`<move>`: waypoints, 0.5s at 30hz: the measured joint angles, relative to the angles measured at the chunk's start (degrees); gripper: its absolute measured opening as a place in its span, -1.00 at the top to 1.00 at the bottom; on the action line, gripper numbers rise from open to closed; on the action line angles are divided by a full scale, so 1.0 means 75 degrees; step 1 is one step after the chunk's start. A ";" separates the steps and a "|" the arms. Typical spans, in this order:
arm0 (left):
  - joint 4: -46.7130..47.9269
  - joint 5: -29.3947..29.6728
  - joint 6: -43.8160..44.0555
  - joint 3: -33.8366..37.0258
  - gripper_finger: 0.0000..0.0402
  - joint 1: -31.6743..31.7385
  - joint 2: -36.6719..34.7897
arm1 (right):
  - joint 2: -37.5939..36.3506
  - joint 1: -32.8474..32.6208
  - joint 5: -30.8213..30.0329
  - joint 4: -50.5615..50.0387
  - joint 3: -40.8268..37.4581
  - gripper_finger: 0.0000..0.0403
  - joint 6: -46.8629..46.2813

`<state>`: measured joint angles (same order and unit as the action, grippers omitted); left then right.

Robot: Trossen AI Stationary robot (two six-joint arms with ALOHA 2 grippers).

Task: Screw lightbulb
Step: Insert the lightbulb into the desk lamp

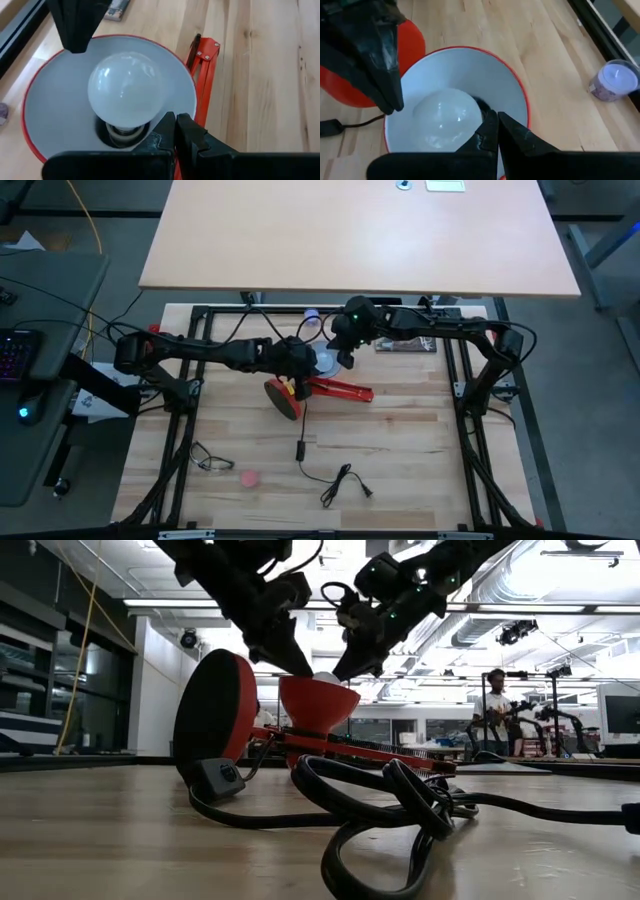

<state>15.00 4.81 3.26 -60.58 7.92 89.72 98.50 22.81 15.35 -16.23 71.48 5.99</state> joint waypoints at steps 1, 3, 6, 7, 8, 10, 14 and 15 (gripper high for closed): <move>-0.0024 0.0000 0.0017 0.0000 1.00 0.0000 0.0012 | 0.0014 0.0000 -0.0021 0.0029 0.0000 1.00 -0.0046; 0.0003 0.0001 0.0054 0.0000 1.00 0.0000 0.0040 | 0.0037 -0.0006 -0.0050 0.0008 0.0000 1.00 -0.0169; -0.0047 0.0006 0.0080 0.0000 1.00 0.0000 0.0085 | 0.0107 -0.0052 -0.0047 0.0094 0.0000 1.00 -0.0272; -0.0051 0.0006 0.0081 0.0000 1.00 0.0000 0.0093 | 0.0129 -0.0062 -0.0048 0.0073 0.0000 1.00 -0.0313; -0.0051 0.0017 0.0083 0.0000 1.00 -0.0001 0.0098 | 0.0166 -0.0099 -0.0047 0.0078 0.0000 1.00 -0.0339; -0.0065 0.0045 0.0144 0.0000 1.00 -0.0003 0.0130 | 0.0202 -0.0156 -0.0049 0.0111 0.0000 1.00 -0.0340; -0.0065 0.0148 0.0156 -0.0003 1.00 -0.0003 0.0131 | 0.0201 -0.0216 -0.0081 0.0149 0.0000 1.00 -0.0296; -0.0059 0.0194 0.0156 -0.0003 1.00 -0.0006 0.0132 | 0.0201 -0.0216 -0.0081 0.0145 0.0000 1.00 -0.0319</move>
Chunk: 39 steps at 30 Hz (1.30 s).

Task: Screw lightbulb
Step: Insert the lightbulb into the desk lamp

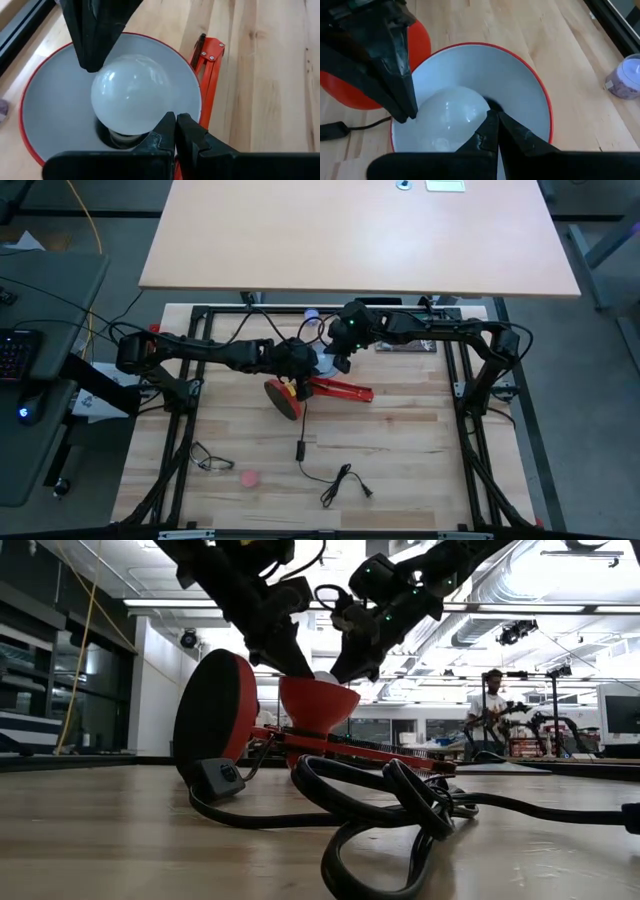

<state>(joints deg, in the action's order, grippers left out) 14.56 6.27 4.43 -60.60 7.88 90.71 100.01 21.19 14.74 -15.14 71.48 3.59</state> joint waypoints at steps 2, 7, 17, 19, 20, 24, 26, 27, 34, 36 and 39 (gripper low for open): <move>0.0006 0.0116 -0.0001 0.0000 1.00 0.0002 -0.0002 | 0.0000 0.0003 0.0003 -0.0011 0.0000 1.00 -0.0080; 0.0033 0.0446 -0.0001 0.0000 1.00 0.0128 0.0001 | 0.0000 0.0003 -0.0084 -0.0081 0.0000 1.00 -0.0166; -0.0054 0.0681 -0.0021 0.0003 1.00 0.0433 -0.0002 | -0.0006 -0.0017 -0.0234 -0.0326 0.0000 1.00 -0.0481; -0.0059 0.0834 -0.0021 0.0002 1.00 0.0473 -0.0005 | -0.0006 -0.0020 -0.0284 -0.0356 0.0000 1.00 -0.0488; -0.0060 0.0882 -0.0021 0.0002 1.00 0.0490 -0.0010 | -0.0006 -0.0020 -0.0289 -0.0376 0.0000 1.00 -0.0511; -0.0054 0.1156 -0.0021 0.0003 1.00 0.0567 -0.0011 | -0.0006 -0.0021 -0.0275 -0.0411 -0.0001 1.00 -0.0775; -0.0049 0.1325 -0.0021 0.0003 1.00 0.0597 -0.0011 | -0.0006 -0.0043 -0.0235 -0.0430 -0.0009 1.00 -0.0855; -0.0043 0.1429 -0.0028 0.0003 1.00 0.0621 -0.0011 | -0.0006 -0.0067 -0.0187 -0.0466 -0.0009 1.00 -0.0854; -0.0156 0.1713 -0.0146 0.0003 1.00 0.0756 0.0024 | -0.0006 -0.0470 0.0208 -0.0375 -0.0005 1.00 -0.0879; -0.0139 0.1687 -0.0206 0.0003 1.00 0.0838 0.0024 | -0.0006 -0.0595 0.0129 -0.0373 -0.0003 1.00 -0.0886; -0.0137 0.1694 -0.0452 0.0003 1.00 0.0918 0.0019 | -0.0006 -0.0823 0.0041 -0.0493 0.0000 1.00 -0.0883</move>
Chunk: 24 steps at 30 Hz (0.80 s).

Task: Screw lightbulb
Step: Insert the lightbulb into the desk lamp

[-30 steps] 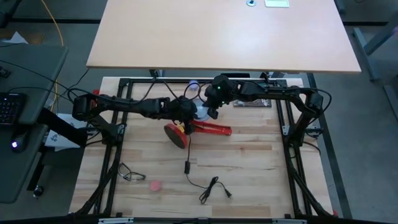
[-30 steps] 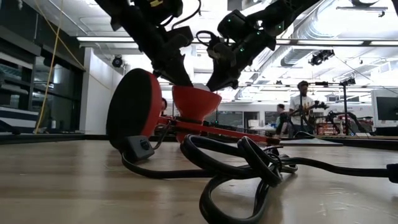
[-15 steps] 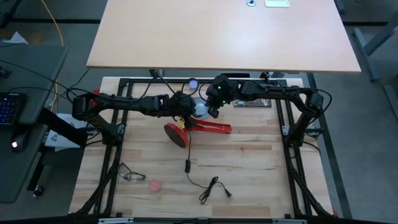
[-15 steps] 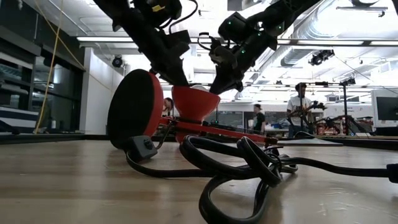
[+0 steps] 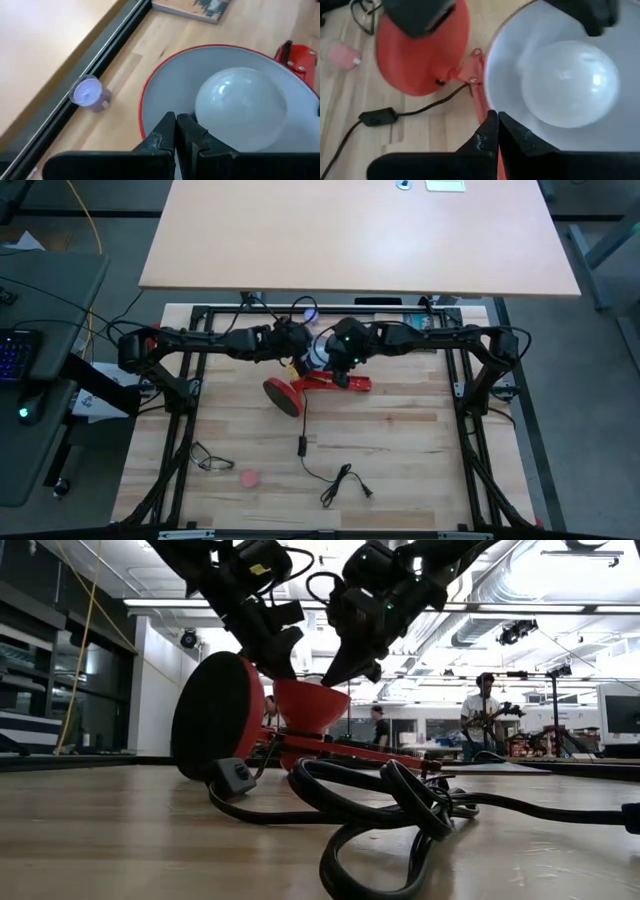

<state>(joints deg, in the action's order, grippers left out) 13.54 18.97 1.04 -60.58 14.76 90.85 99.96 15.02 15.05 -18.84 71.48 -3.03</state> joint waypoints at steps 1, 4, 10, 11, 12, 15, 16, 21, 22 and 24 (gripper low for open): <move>0.0024 -0.0006 -0.0102 0.0000 1.00 0.0029 -0.0028 | -0.0014 -0.0034 -0.0012 -0.0025 0.0002 1.00 0.0002; 0.0208 0.0044 -0.0292 0.0000 1.00 0.0119 -0.0203 | -0.0143 -0.0048 -0.0009 -0.0331 0.0003 1.00 0.0194; 0.0754 0.0823 -0.0683 0.0000 1.00 0.0275 -0.0726 | -0.0596 0.0258 -0.0201 -0.0352 0.0005 1.00 0.0572; 0.0849 0.0910 -0.0632 0.0000 1.00 0.0287 -0.0825 | -0.0644 0.0361 -0.0297 -0.0298 0.0009 1.00 0.0598; 0.0857 0.0903 -0.0521 0.0000 1.00 0.0289 -0.0920 | -0.0656 0.0474 -0.0378 -0.0243 0.0009 1.00 0.0604; 0.0805 0.0323 -0.0114 0.0000 1.00 0.0179 -0.1144 | -0.0628 0.0818 -0.0402 0.0054 0.0009 1.00 0.0534; 0.0776 0.0023 0.0049 -0.0001 1.00 0.0074 -0.1167 | -0.0588 0.0914 -0.0397 0.0232 0.0009 1.00 0.0494; 0.0311 -0.1161 0.0248 -0.0003 1.00 -0.0668 -0.0994 | -0.0306 0.1261 -0.0174 0.0805 0.0006 1.00 0.0171; 0.0197 -0.1279 0.0241 -0.0003 1.00 -0.0820 -0.0907 | -0.0263 0.1277 -0.0124 0.0902 0.0006 1.00 0.0110; -0.0075 -0.1288 0.0185 -0.0003 1.00 -0.1068 -0.0709 | -0.0173 0.1295 -0.0033 0.1072 0.0006 1.00 0.0058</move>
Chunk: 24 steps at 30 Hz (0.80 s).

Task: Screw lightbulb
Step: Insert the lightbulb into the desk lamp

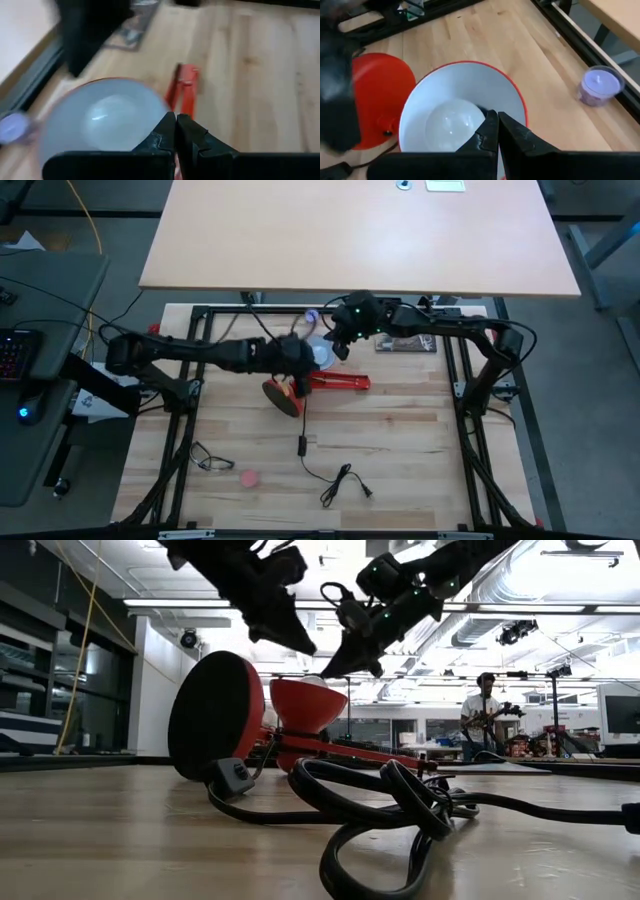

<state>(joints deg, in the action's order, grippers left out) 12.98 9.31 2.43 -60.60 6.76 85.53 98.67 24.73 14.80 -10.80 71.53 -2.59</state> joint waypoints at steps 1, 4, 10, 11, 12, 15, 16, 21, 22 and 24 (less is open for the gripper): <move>-0.0023 0.0067 0.0001 0.0000 1.00 -0.0079 0.0098 | 0.0051 -0.0003 0.0024 0.0067 0.0000 1.00 0.0000; -0.0040 0.0279 0.0255 0.0000 1.00 -0.0150 0.0393 | 0.0127 -0.0003 0.0098 0.0264 0.0000 1.00 -0.0157; -0.0027 0.0624 0.0564 0.0000 1.00 -0.0146 0.0666 | 0.0224 -0.0026 0.0164 0.0444 -0.0003 1.00 -0.0325; -0.0016 0.0728 0.0587 0.0000 1.00 -0.0137 0.0668 | 0.0249 -0.0026 0.0226 0.0424 -0.0003 1.00 -0.0379; -0.0051 0.0840 0.0588 0.0000 1.00 -0.0121 0.0667 | 0.0281 -0.0034 0.0242 0.0438 -0.0003 1.00 -0.0396; -0.0048 0.0977 0.0585 0.0000 1.00 -0.0041 0.0659 | 0.0378 -0.0102 0.0256 0.0506 -0.0003 1.00 -0.0484; -0.0011 0.0977 0.0581 0.0000 1.00 -0.0024 0.0659 | 0.0409 -0.0120 0.0271 0.0563 -0.0003 1.00 -0.0558; 0.0305 0.0963 0.0590 0.0000 1.00 0.0140 0.0659 | 0.0498 -0.0235 0.0307 0.0675 -0.0003 1.00 -0.0659; 0.0316 0.0948 0.0589 0.0000 1.00 0.0170 0.0659 | 0.0499 -0.0259 0.0298 0.0668 -0.0003 1.00 -0.0656; 0.0324 0.0951 0.0519 0.0000 1.00 0.0247 0.0659 | 0.0497 -0.0286 0.0280 0.0530 0.0000 1.00 -0.0648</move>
<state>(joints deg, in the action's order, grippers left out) 15.41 16.45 6.32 -60.60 8.61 90.48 102.40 22.58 16.90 -6.82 71.53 -7.45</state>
